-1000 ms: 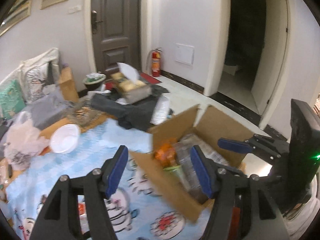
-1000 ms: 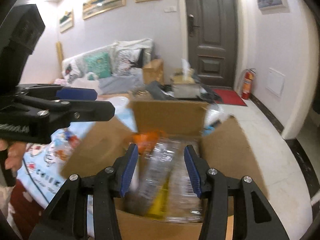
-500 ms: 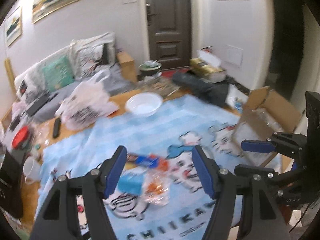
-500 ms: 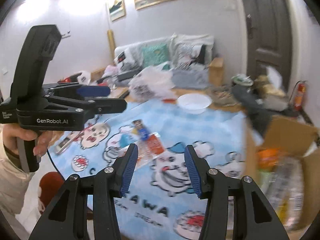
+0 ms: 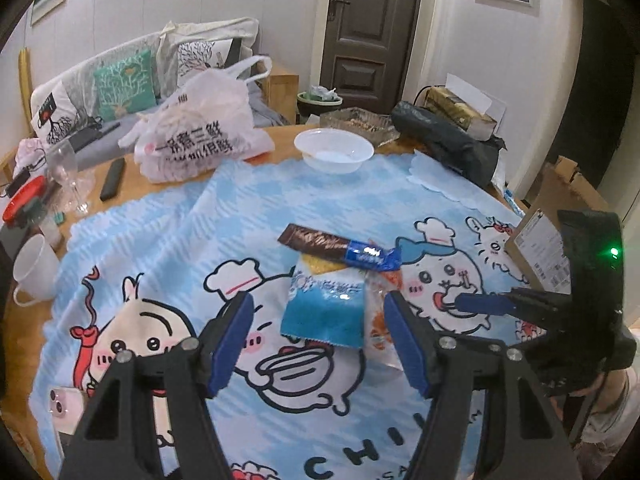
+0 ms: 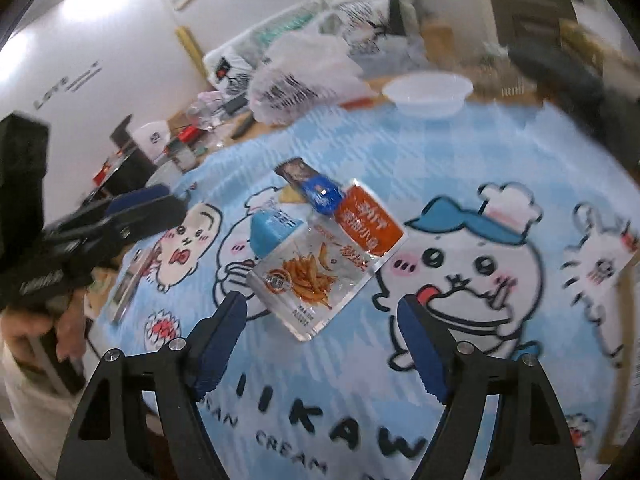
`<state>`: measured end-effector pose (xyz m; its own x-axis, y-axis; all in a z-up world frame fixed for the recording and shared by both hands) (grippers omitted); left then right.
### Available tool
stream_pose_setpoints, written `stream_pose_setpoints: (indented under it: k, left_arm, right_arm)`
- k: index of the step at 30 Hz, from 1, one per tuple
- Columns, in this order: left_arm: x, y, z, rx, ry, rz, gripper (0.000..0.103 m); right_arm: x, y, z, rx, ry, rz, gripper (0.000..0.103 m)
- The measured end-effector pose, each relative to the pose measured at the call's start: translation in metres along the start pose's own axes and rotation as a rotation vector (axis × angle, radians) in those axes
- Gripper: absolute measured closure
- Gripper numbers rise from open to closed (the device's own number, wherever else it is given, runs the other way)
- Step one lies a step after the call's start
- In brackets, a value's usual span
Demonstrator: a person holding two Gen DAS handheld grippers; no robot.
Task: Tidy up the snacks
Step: 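Move both grippers back over the remaining snacks on the cloth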
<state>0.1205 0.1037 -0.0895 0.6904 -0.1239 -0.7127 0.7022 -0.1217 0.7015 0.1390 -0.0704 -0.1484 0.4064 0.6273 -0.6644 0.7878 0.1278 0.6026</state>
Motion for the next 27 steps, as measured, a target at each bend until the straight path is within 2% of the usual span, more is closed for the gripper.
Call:
stream_pose_setpoints:
  k: [5, 12, 17, 21, 24, 27]
  left_arm:
    - [0.007, -0.001, -0.011, -0.03, -0.023, -0.002, 0.039]
    - [0.012, -0.002, -0.017, -0.045, -0.036, -0.005, 0.039]
    - [0.015, -0.003, -0.016, -0.046, -0.041, -0.009, 0.039]
    - [0.016, -0.003, -0.014, -0.042, -0.046, -0.011, 0.039]
    - [0.015, -0.003, -0.014, -0.042, -0.049, -0.007, 0.039]
    - [0.014, -0.002, -0.014, -0.048, -0.051, -0.001, 0.039]
  right_arm:
    - [0.031, 0.01, -0.001, 0.048, -0.014, -0.004, 0.02]
    - [0.059, 0.021, -0.003, 0.055, -0.057, 0.009, 0.019]
    - [0.065, 0.017, 0.005, 0.042, -0.158, -0.01, 0.018]
    - [0.059, 0.011, 0.012, -0.035, -0.256, -0.028, 0.019]
    - [0.054, 0.002, 0.019, -0.118, -0.367, -0.054, 0.019]
    - [0.043, 0.0, 0.025, -0.089, -0.362, -0.042, 0.019]
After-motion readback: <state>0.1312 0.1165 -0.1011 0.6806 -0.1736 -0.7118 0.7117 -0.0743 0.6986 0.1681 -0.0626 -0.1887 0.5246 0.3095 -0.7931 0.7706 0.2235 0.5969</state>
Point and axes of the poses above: each gripper's, at about its wrist camera, not at the fingertips, and x roughly the way its jaws point, z to its right, y to its top, the point moved 3 cm from there along x, roughly the way its jaws point, and after that the axes turned 8 degrees about y, right-handed, at the moved point
